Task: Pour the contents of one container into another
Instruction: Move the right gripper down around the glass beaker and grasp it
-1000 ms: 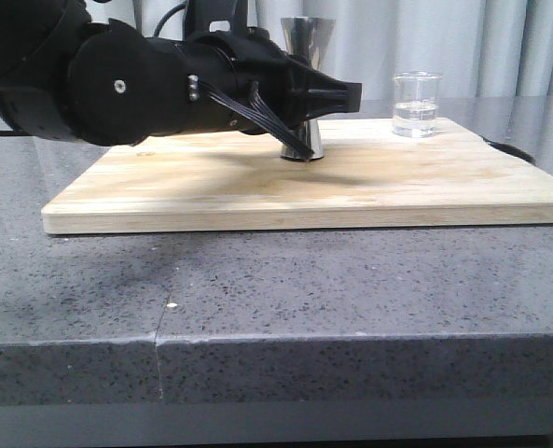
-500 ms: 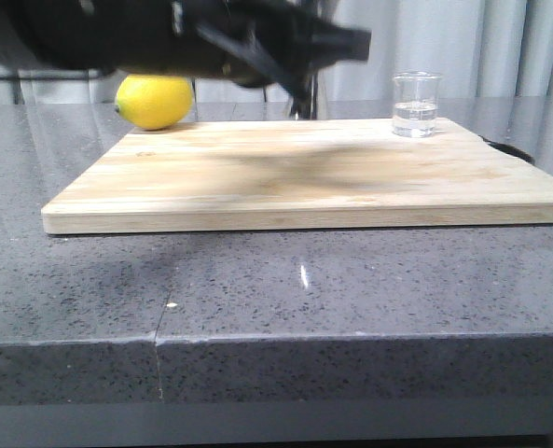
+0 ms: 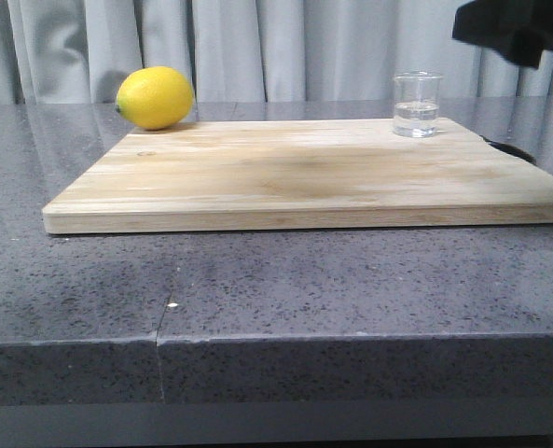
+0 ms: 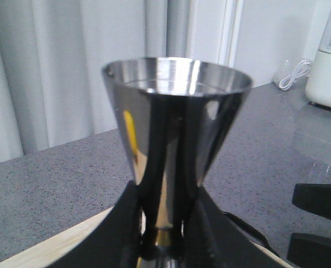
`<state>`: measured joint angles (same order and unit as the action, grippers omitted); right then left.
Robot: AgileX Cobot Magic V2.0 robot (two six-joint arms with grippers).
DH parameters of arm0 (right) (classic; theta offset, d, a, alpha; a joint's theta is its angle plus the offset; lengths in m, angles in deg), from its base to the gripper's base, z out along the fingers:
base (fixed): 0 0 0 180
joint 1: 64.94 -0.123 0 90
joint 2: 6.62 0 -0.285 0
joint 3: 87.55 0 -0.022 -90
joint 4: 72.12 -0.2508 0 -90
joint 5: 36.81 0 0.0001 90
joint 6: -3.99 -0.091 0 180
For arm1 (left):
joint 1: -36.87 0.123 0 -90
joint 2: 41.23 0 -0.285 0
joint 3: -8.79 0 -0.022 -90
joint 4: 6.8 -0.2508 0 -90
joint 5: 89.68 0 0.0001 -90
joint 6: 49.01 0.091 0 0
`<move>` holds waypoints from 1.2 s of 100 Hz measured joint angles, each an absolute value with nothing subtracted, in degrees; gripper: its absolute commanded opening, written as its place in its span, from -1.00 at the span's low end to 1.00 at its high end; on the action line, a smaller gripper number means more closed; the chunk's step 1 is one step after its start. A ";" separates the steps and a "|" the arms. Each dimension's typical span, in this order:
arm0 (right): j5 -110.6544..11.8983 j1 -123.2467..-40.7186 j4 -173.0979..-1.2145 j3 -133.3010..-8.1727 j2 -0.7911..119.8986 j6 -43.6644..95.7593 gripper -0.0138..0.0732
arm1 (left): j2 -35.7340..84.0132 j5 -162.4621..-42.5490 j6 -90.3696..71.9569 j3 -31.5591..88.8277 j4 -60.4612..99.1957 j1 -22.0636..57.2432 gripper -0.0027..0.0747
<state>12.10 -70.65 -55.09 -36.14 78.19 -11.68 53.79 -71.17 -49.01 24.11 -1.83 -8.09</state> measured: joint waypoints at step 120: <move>17.47 -70.06 -57.61 -58.26 107.49 -8.12 0.68 | 52.82 -74.28 -49.01 24.21 -1.83 -8.09 -0.97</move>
<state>17.47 -70.06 -57.61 -58.26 107.49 -8.12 52.82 -74.28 -49.01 24.21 -1.83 -8.09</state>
